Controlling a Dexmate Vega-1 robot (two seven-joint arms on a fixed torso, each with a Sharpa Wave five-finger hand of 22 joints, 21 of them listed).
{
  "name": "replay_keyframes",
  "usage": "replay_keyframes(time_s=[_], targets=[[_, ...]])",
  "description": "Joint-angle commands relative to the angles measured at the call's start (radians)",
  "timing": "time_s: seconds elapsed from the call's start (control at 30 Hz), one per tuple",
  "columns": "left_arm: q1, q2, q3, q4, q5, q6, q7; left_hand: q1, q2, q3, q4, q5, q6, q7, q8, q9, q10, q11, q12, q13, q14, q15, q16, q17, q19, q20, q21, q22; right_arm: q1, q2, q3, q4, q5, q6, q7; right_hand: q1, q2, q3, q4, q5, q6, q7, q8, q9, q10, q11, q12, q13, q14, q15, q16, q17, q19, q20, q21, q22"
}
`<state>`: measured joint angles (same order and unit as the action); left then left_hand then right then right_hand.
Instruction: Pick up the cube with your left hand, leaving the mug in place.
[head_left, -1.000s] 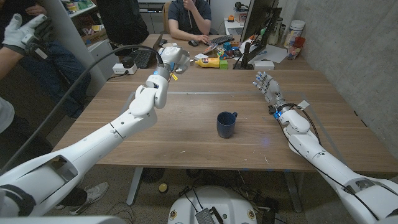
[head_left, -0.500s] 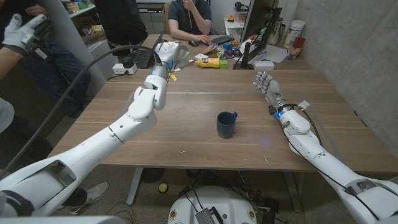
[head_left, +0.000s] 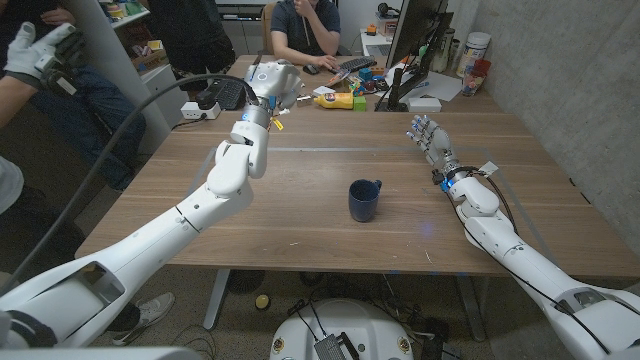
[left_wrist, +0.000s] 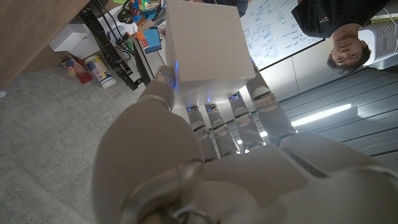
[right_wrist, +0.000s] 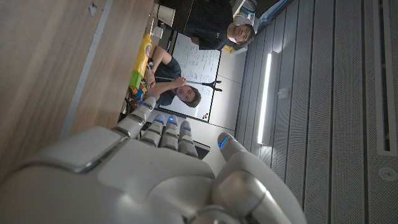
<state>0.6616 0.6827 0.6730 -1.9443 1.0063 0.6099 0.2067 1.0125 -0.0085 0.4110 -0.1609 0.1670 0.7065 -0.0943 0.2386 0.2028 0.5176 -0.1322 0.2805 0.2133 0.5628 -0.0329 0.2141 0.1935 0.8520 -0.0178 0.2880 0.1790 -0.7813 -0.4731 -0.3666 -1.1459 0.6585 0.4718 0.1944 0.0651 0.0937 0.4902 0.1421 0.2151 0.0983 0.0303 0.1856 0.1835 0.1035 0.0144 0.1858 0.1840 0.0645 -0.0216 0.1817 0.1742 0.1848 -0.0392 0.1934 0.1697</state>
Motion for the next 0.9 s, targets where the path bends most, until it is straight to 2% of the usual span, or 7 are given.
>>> replay_keyframes(time_s=[0.03, 0.9], targets=[[0.006, -0.008, -0.008, 0.000, 0.021, 0.009, 0.017, 0.108, 0.115, 0.012, 0.017, 0.008, 0.006, 0.003, -0.005, 0.002, 0.010, 0.002, -0.002, 0.001, 0.028, -0.138, 0.001, 0.001, 0.032, -0.036, 0.002, 0.005, 0.005, 0.003, -0.002, 0.009, 0.000, 0.004, 0.005, 0.004, 0.042, 0.004, -0.004, 0.008, 0.007, 0.000, 0.007, 0.002, 0.007, 0.004, 0.005, 0.001, 0.005, -0.003, 0.003, 0.002, -0.004, -0.050, 0.002, 0.004], [0.014, -0.008, -0.014, -0.009, 0.033, 0.010, 0.012, 0.111, 0.121, 0.018, 0.013, 0.008, 0.032, 0.008, -0.005, 0.002, 0.032, -0.006, -0.004, 0.002, 0.040, -0.144, -0.001, 0.001, 0.031, -0.041, -0.001, 0.005, -0.001, 0.001, -0.001, -0.002, -0.002, 0.006, -0.002, 0.006, 0.043, 0.006, -0.005, 0.008, 0.008, 0.002, 0.007, 0.002, 0.007, 0.001, 0.005, 0.001, 0.006, -0.002, 0.003, 0.001, -0.004, -0.051, 0.003, 0.003]])
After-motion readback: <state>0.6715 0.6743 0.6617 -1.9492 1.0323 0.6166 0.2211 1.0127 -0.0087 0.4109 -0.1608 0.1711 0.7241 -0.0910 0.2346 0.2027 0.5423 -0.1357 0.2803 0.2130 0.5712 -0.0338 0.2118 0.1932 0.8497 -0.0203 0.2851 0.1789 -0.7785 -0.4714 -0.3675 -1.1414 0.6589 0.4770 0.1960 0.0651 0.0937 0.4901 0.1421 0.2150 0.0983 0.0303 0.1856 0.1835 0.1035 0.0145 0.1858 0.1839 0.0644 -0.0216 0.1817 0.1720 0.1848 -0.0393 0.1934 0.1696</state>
